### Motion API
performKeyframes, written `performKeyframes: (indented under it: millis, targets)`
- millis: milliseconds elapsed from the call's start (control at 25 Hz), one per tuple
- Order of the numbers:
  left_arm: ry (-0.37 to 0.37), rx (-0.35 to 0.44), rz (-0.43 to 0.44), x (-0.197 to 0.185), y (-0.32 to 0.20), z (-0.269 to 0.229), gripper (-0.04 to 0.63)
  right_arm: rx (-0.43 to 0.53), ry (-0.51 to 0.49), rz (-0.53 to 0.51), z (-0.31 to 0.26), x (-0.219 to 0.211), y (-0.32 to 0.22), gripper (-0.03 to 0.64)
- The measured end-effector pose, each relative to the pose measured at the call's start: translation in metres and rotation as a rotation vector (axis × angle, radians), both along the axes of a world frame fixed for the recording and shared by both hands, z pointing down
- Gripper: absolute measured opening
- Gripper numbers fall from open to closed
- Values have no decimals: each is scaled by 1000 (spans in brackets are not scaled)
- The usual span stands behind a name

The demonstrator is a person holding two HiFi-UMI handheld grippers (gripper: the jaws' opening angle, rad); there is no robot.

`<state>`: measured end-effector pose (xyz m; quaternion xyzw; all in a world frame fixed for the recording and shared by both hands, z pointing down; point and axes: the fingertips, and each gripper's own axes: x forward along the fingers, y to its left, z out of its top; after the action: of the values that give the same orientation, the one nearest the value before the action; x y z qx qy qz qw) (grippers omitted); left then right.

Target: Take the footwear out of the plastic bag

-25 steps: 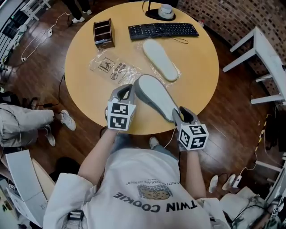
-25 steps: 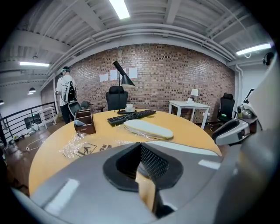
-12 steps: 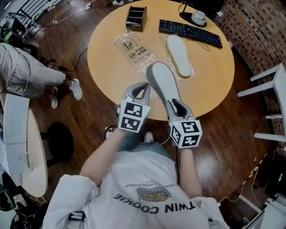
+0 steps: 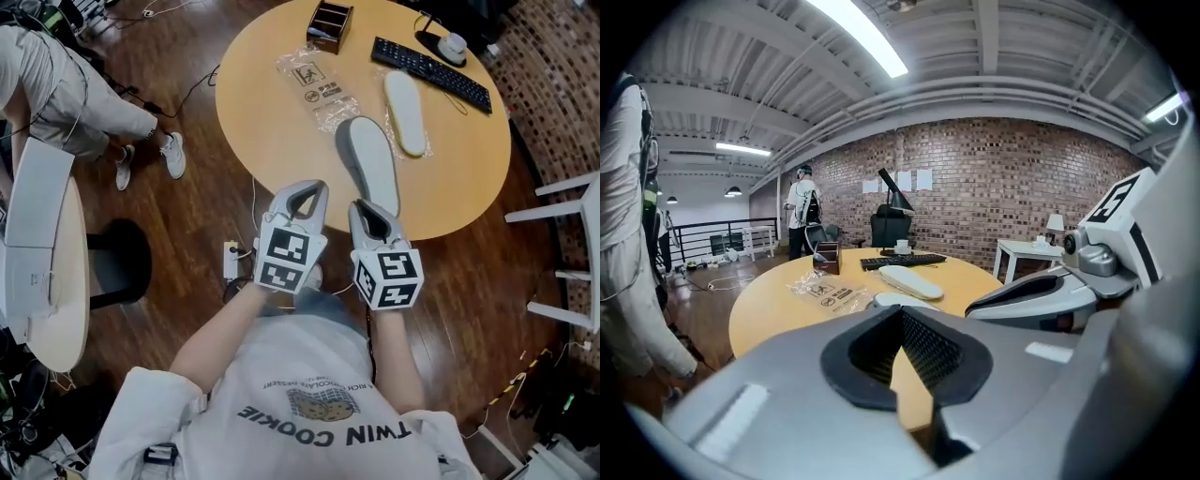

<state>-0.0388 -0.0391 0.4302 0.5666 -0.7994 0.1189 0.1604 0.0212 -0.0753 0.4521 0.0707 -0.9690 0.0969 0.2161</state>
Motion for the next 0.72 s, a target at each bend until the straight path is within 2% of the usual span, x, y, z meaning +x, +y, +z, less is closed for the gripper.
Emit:
performKeyframes:
  millis: [240,520,720]
  targets:
    - [19,2,-31,24,54,1,6,23,-11,-13,-9,17,50,21]
    - [6,49,8,80,113,-16,6,64,-27,26,-28,61,112,15]
    - [26,82,27,124,146,-27,6,77,-28,66,-42,100,144,14]
